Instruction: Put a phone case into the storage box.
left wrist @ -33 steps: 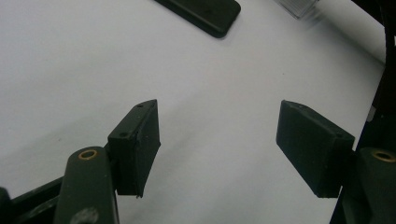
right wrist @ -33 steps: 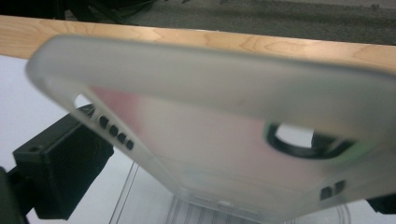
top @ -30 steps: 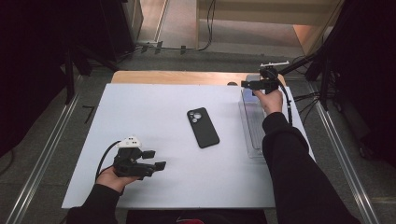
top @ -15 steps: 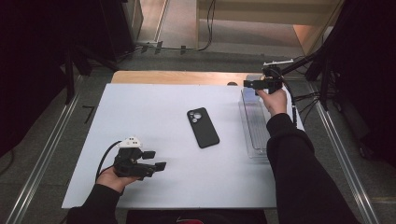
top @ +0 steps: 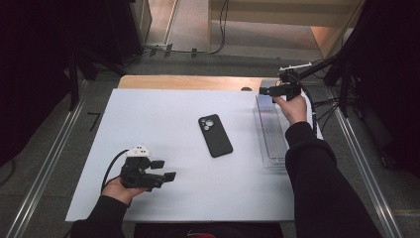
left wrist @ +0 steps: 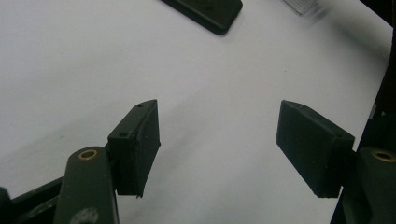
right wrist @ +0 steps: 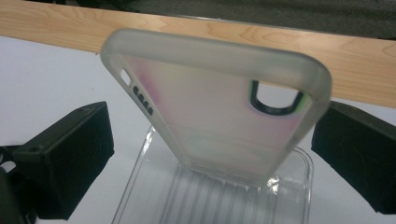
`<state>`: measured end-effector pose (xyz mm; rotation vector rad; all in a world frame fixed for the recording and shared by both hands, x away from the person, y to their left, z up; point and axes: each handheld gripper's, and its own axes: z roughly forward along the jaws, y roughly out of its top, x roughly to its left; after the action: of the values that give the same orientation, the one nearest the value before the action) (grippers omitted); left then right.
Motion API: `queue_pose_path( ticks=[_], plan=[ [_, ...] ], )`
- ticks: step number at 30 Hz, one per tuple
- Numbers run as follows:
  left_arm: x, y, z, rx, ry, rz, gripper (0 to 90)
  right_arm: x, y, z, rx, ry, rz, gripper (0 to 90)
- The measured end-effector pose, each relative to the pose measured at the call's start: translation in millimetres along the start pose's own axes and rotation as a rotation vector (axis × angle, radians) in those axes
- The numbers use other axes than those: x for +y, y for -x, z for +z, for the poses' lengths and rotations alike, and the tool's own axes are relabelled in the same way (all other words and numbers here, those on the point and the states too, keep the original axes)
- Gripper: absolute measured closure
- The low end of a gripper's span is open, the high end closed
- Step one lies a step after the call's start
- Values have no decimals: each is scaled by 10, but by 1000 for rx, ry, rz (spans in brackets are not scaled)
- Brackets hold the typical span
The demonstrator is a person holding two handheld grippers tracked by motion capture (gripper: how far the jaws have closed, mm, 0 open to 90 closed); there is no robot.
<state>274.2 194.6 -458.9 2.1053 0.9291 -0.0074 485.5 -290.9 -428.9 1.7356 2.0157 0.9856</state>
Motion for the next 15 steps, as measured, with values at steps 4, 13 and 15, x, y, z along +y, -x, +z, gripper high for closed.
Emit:
queue_pose_path(
  ticks=[4, 13, 15],
  plan=[
    [0, -3, -3, 2, 1, 0, 304, -38, 24, -27, -2, 1, 11, 0],
    [2, -7, -10, 3, 6, -3, 304, -156, -31, -144, 10, -15, 7, 0],
    [3, -10, -14, 3, 5, -3, 304, -184, -68, -180, 18, -21, 5, 0]
  ],
)
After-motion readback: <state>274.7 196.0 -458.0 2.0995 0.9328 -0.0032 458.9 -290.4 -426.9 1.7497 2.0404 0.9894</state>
